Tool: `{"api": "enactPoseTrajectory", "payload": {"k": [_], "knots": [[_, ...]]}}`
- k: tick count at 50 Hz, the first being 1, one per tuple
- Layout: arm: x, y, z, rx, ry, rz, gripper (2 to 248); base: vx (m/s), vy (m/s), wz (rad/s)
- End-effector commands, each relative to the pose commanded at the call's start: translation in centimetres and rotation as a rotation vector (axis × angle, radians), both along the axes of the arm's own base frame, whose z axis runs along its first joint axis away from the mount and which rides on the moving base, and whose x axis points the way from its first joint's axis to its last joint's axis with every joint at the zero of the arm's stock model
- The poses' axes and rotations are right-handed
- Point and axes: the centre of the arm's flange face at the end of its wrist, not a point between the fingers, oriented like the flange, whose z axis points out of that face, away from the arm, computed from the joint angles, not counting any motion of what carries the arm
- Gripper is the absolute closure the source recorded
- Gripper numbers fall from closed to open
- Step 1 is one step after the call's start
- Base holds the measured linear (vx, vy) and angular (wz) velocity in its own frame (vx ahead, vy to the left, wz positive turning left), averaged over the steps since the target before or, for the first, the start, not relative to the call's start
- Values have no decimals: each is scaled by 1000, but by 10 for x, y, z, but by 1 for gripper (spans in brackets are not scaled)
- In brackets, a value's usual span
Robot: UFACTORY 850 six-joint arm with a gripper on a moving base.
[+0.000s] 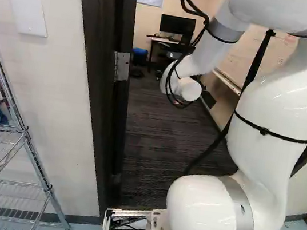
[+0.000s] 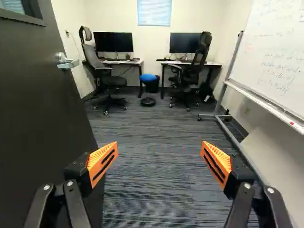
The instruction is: Open the door and move inside
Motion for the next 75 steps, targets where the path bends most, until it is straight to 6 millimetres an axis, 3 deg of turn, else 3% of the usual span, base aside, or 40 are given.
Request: {"api": "enactPoseTrajectory", "payload": {"k": [21,39,57,75], "knots": [[-4,-3,0,0,2,-6,3,0,0,0],[-19,-2,-3,1,13,-6,3,0,0,0],[-49,-1,-9,3,33,-7,3,0,0,0],[-92,0,-20,5,64,-8,3,0,0,0]]}}
